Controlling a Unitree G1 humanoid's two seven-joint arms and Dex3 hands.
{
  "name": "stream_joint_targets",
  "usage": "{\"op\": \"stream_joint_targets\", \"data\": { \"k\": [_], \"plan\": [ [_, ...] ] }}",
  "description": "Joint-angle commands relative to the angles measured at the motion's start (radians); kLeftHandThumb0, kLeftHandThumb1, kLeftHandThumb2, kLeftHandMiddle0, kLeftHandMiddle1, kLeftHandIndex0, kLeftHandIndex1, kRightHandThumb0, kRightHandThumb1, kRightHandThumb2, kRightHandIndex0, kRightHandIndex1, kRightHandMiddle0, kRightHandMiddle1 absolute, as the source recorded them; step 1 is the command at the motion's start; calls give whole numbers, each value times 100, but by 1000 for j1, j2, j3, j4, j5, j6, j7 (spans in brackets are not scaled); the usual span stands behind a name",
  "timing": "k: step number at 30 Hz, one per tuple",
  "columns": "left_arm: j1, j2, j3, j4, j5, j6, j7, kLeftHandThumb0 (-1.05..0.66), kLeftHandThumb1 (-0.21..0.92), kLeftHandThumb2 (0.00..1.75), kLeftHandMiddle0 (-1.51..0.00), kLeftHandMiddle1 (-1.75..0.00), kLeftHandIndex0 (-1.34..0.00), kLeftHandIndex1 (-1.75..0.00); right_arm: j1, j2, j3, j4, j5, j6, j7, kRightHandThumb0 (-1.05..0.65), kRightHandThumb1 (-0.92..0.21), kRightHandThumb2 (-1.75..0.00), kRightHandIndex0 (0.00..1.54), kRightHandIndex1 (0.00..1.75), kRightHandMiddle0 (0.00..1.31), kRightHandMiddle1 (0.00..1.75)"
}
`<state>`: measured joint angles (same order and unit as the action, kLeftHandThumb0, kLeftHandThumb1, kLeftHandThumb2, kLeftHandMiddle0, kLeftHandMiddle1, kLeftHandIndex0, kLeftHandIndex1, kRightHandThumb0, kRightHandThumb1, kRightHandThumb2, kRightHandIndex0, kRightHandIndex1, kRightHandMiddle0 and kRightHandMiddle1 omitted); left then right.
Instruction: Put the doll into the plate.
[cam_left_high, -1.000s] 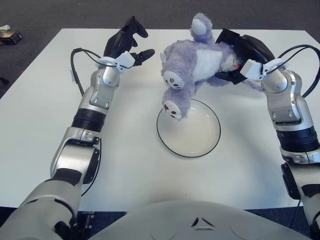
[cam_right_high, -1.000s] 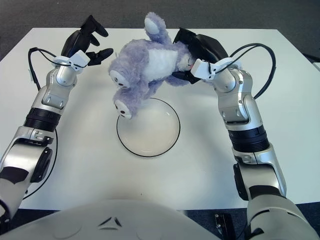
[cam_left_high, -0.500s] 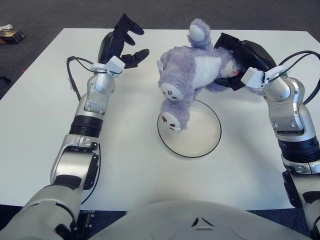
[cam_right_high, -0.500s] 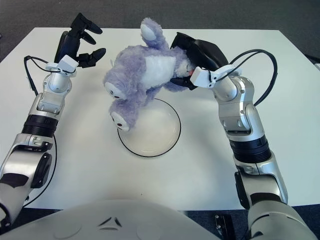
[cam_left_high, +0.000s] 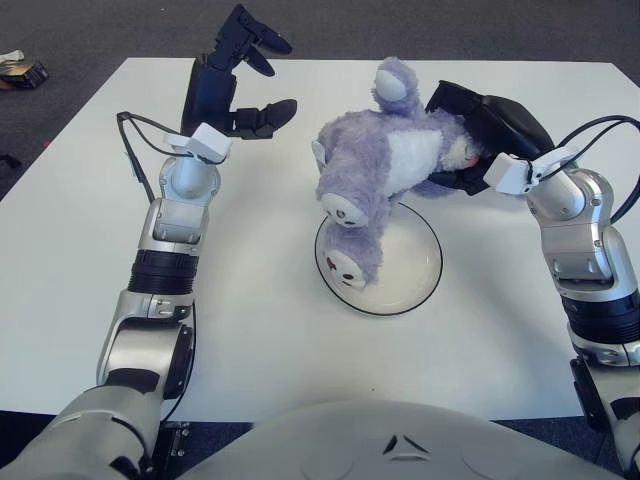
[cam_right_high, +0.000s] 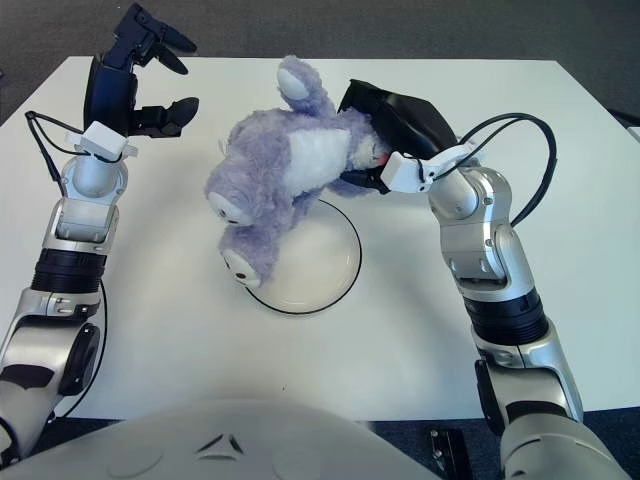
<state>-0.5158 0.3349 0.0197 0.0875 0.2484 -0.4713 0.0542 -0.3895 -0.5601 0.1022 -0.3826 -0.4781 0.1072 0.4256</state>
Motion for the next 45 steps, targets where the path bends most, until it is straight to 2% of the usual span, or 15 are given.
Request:
{"op": "stream_joint_targets", "data": {
  "k": [1,7,12,20,22,24,25,26,28,35,36,37,39,42,45],
  "plan": [
    [4,9,14,-11,13,5,3,-1,82,43,-51,-154,-45,-126,6,-16,-13,-16,16,-6,17,0,-35,-126,60,166,39,175],
    [6,5,20,-12,30,5,16,-1,82,42,-51,-153,-45,-125,9,-24,-12,-27,17,9,53,0,-35,-125,60,166,39,175],
    [9,-2,25,-8,51,-10,43,-1,87,30,-53,-149,-49,-120,12,-28,-12,-35,24,22,87,0,-36,-126,58,168,38,175],
    [9,-4,25,-5,55,-15,50,0,88,28,-53,-148,-49,-120,12,-27,-14,-38,25,25,97,0,-36,-126,57,170,38,175],
    [16,-2,25,-10,65,-41,60,0,88,28,-53,-148,-49,-120,11,-42,-6,-54,34,61,147,0,-36,-126,57,170,38,175],
    [21,-1,25,-15,71,-52,64,0,88,28,-53,-147,-49,-120,7,-51,-1,-74,35,95,184,0,-59,-81,53,163,50,138],
    [22,0,25,-17,72,-53,64,0,88,28,-53,-147,-49,-120,5,-52,-1,-81,34,106,192,0,-70,-60,53,159,53,127],
    [22,0,25,-17,73,-54,64,0,88,28,-53,-147,-49,-120,4,-52,-1,-85,33,112,198,0,-77,-46,53,155,54,120],
    [22,-1,26,-16,74,-56,64,0,88,28,-53,-147,-49,-120,3,-52,0,-90,31,121,205,-1,-84,-33,53,153,56,114],
    [23,2,26,-13,79,-70,61,0,88,28,-53,-147,-49,-121,3,-52,3,-105,25,145,218,-1,-90,-21,53,150,58,108],
    [23,5,24,-9,82,-80,60,0,88,28,-53,-147,-49,-121,4,-52,5,-112,23,154,223,-8,-90,-20,51,139,57,113],
    [22,7,23,-7,84,-87,59,0,88,28,-53,-147,-49,-121,4,-52,6,-117,21,160,227,-18,-91,-20,50,121,56,122],
    [18,8,22,3,91,-99,66,0,88,28,-53,-147,-49,-121,2,-53,7,-124,21,170,232,-28,-92,-19,49,105,56,129],
    [14,5,24,10,99,-108,73,0,88,28,-53,-146,-49,-121,0,-53,6,-129,23,178,237,-34,-92,-18,49,94,56,134],
    [13,4,25,12,102,-113,73,0,88,28,-53,-146,-49,-122,-1,-54,7,-132,23,182,238,-36,-92,-18,49,90,56,135]
  ]
}}
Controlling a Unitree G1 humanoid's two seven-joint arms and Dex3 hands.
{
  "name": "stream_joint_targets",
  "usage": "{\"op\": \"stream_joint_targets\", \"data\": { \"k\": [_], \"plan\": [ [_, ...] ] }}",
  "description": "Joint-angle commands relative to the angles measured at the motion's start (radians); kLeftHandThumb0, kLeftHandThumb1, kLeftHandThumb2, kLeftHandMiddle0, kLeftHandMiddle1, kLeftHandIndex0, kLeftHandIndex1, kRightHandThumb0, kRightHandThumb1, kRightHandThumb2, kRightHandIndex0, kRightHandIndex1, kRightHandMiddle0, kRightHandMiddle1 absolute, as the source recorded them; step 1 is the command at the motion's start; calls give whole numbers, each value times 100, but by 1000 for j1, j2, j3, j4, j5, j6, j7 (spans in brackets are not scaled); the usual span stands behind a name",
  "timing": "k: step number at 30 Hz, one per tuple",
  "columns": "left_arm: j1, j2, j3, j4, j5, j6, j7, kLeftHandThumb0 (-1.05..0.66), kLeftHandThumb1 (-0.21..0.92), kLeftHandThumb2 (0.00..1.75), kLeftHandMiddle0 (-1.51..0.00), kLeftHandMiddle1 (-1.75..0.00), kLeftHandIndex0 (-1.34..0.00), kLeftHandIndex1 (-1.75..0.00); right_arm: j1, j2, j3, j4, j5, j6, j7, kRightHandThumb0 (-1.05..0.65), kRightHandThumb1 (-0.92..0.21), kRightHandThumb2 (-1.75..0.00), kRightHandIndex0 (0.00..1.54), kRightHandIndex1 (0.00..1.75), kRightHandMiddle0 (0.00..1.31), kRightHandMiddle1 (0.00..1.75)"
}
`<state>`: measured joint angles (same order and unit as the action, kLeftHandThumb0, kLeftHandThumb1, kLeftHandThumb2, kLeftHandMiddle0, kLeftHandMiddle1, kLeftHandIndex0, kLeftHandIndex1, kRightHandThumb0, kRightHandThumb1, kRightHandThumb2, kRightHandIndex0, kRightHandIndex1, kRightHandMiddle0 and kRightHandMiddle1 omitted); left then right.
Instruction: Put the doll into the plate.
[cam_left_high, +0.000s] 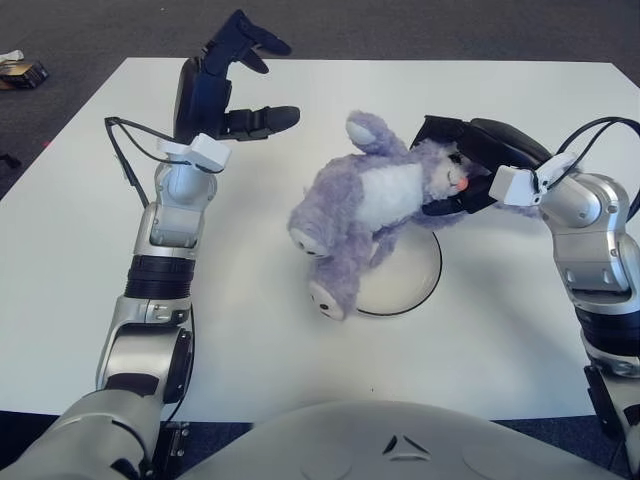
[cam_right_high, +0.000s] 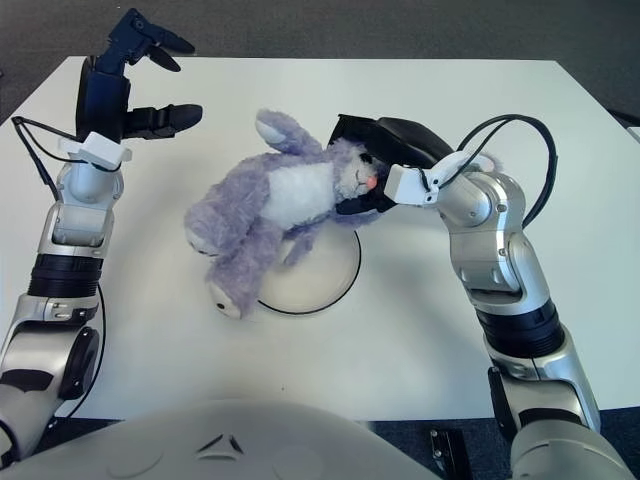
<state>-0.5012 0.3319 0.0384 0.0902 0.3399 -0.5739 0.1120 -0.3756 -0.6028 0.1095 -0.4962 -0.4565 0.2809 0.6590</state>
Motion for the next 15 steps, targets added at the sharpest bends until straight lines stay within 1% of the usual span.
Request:
{"op": "stream_joint_targets", "data": {
  "k": [1,4,5,6,7,10,13,15],
  "plan": [
    [-2,6,7,10,11,-11,16,0,88,28,-53,-146,-49,-122,-15,-11,0,-18,1,9,5,-37,-92,-18,49,89,56,135],
    [-3,0,7,15,21,-12,28,0,88,27,-53,-146,-49,-122,-14,-9,-7,-28,15,17,10,-37,-92,-18,49,89,56,135],
    [-4,-4,6,17,28,-12,37,0,88,27,-52,-147,-49,-121,-14,-7,-12,-35,25,22,13,-39,-90,-16,48,86,53,126],
    [-5,-7,6,19,33,-13,43,0,88,27,-52,-147,-50,-121,-13,-6,-17,-41,33,26,17,-42,-89,-11,49,79,51,106],
    [-5,-9,5,20,36,-14,47,0,88,27,-52,-148,-50,-120,-13,-6,-19,-45,37,29,18,-44,-88,-7,50,71,51,92],
    [-6,-8,5,24,35,-15,50,0,89,27,-51,-149,-50,-119,-11,-10,-22,-50,44,33,20,-47,-88,-2,52,60,51,74],
    [-5,-8,5,25,33,-17,50,0,89,27,-50,-151,-51,-118,-9,-13,-24,-53,49,33,20,-47,-87,-1,55,48,51,64],
    [-6,-7,5,26,33,-17,50,0,89,27,-50,-151,-51,-117,-9,-14,-23,-54,51,34,19,-47,-87,0,56,45,51,62]
  ]
}}
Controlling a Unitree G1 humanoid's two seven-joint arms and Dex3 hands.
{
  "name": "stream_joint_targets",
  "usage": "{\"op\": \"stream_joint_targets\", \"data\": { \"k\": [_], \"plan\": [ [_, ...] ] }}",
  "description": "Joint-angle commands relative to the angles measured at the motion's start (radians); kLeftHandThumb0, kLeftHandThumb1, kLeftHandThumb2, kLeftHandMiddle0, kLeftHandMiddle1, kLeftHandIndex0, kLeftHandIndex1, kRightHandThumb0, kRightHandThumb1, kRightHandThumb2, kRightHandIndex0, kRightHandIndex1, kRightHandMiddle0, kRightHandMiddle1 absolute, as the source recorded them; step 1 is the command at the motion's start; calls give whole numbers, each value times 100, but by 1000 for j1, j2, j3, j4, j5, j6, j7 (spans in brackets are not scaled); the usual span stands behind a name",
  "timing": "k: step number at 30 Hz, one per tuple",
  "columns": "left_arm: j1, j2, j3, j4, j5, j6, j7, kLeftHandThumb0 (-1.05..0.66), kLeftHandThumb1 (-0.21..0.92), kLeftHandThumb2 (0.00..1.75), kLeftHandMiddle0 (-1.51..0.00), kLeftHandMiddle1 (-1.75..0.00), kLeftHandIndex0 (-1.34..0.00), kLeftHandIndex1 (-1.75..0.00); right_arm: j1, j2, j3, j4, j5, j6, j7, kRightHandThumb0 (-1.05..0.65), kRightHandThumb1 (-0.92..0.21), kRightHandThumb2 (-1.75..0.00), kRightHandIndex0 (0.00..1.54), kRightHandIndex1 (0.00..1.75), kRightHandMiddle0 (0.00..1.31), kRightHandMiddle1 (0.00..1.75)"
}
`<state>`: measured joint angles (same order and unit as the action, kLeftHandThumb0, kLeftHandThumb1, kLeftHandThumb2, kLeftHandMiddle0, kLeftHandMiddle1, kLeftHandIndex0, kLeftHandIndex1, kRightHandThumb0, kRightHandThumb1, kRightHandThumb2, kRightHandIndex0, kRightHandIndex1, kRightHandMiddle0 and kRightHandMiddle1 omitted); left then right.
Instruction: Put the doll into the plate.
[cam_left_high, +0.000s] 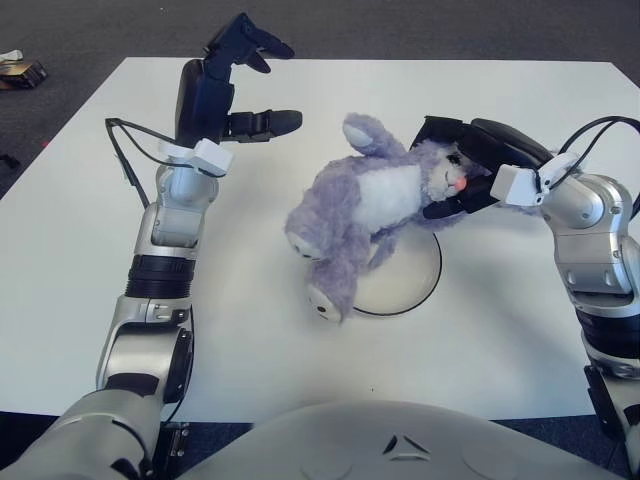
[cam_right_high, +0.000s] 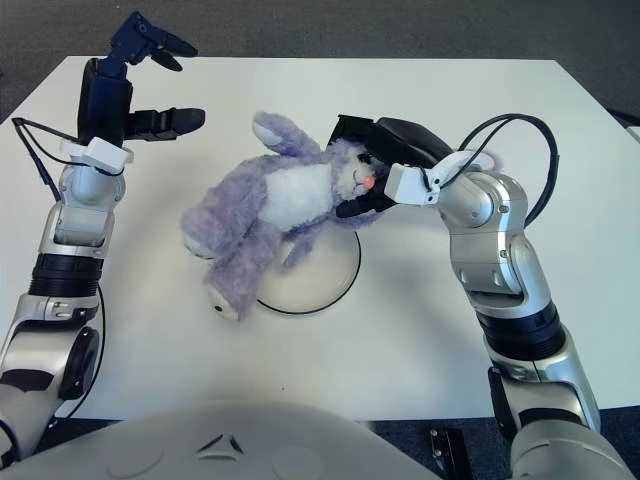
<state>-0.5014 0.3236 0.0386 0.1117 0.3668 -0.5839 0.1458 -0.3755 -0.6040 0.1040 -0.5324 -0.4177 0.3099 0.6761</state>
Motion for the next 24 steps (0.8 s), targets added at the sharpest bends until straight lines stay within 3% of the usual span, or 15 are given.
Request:
{"op": "stream_joint_targets", "data": {
  "k": [1,12,24],
  "plan": [
    [-6,1,5,5,6,-8,16,0,89,27,-50,-151,-51,-117,-9,-14,-17,-17,13,6,1,-48,-87,0,57,43,51,61],
    [-4,15,6,-5,11,13,5,0,89,27,-50,-150,-50,-119,11,-46,-34,-32,22,-42,-3,-49,-85,0,62,10,52,37],
    [2,16,2,-26,-6,53,-22,0,91,23,-51,-148,-50,-119,30,-54,-45,-53,35,-52,-2,-52,-85,0,59,2,51,30]
  ]
}}
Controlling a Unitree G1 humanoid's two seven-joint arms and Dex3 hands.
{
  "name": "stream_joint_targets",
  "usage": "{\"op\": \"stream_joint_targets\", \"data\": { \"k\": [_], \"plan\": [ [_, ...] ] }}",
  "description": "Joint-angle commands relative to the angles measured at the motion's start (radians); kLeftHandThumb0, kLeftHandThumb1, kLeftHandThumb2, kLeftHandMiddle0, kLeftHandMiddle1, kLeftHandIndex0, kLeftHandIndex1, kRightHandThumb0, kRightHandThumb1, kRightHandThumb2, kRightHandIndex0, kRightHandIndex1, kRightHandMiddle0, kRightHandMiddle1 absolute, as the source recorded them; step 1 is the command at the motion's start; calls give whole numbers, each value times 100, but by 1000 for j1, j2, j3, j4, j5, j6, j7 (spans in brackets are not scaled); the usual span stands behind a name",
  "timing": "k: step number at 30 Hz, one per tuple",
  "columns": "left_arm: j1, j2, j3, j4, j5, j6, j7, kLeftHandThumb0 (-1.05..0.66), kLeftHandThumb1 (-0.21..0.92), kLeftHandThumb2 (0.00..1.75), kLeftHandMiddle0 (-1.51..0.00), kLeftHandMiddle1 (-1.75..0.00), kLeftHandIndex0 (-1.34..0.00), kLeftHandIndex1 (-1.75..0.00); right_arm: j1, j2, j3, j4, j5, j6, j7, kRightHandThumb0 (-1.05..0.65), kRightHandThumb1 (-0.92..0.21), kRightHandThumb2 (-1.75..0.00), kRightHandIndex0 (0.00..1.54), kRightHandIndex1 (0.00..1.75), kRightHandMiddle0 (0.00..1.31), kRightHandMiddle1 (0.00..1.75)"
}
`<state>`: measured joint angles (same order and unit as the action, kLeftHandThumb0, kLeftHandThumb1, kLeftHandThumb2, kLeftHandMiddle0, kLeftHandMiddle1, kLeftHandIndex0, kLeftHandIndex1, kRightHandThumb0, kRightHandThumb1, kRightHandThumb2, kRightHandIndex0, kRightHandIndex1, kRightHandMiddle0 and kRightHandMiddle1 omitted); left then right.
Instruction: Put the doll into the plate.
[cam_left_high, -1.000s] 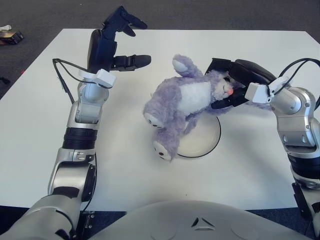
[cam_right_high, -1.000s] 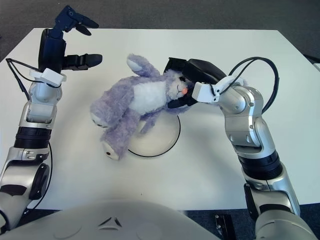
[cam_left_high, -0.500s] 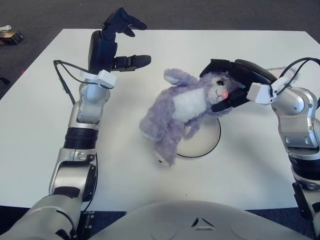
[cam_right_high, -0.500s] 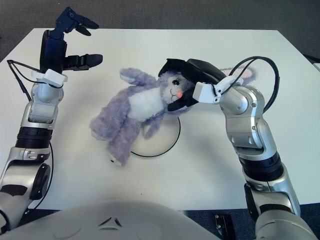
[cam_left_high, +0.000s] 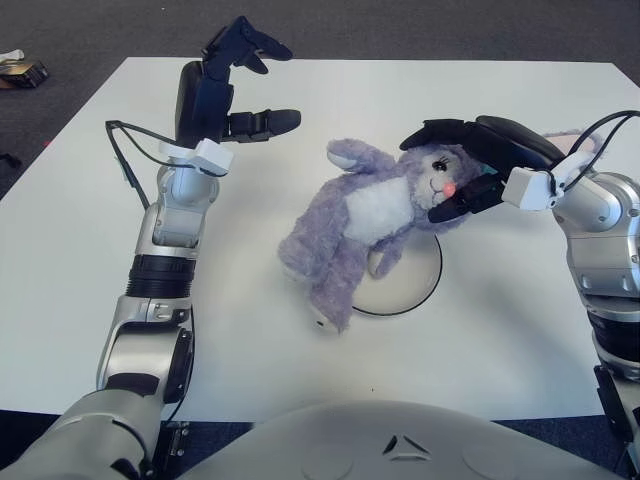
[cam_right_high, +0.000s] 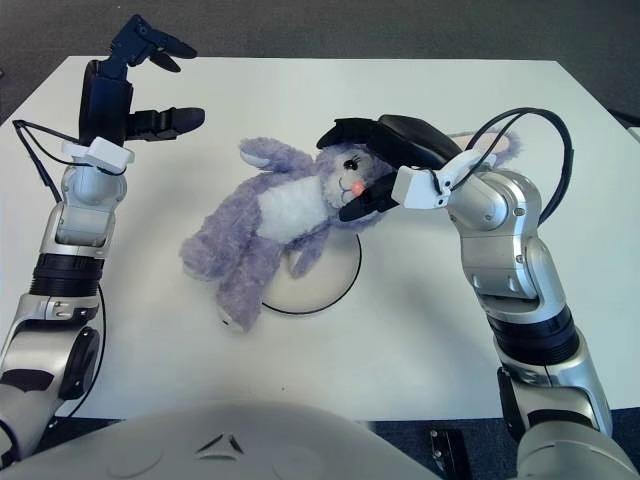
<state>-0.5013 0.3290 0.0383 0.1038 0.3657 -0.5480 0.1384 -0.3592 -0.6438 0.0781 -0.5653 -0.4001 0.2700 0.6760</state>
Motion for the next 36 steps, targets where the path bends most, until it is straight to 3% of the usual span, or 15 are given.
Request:
{"op": "stream_joint_targets", "data": {
  "k": [1,8,12,16,23,26,36],
  "plan": [
    [2,10,2,-20,-5,20,-16,0,92,22,-51,-148,-49,-120,14,-14,-19,-21,18,-13,-2,-53,-85,0,58,2,51,28],
    [4,10,1,-27,-7,28,-18,0,92,22,-51,-148,-49,-120,16,-15,-21,-21,21,-16,-3,-54,-86,0,58,0,53,24],
    [8,-13,-3,-32,-28,53,-22,0,92,21,-51,-146,-49,-122,30,-26,-52,-34,88,-28,26,-56,-86,0,54,0,48,20],
    [9,-18,-6,-36,-33,65,-25,0,92,22,-51,-146,-49,-122,26,-33,-73,-44,157,17,65,-58,-87,0,52,0,45,17],
    [8,-24,-13,-35,-31,76,-24,0,92,22,-51,-147,-49,-122,26,-43,-91,-42,217,32,79,-63,-88,-1,50,0,44,14],
    [6,-38,-20,-28,-25,93,-19,0,92,22,-50,-148,-49,-121,28,-47,-124,-26,281,23,95,-74,-91,-5,50,0,44,13],
    [8,-42,-21,-35,-25,109,-19,0,92,22,-49,-149,-49,-120,29,-72,-136,-23,324,17,88,-81,-92,-9,49,0,44,11]
  ]
}}
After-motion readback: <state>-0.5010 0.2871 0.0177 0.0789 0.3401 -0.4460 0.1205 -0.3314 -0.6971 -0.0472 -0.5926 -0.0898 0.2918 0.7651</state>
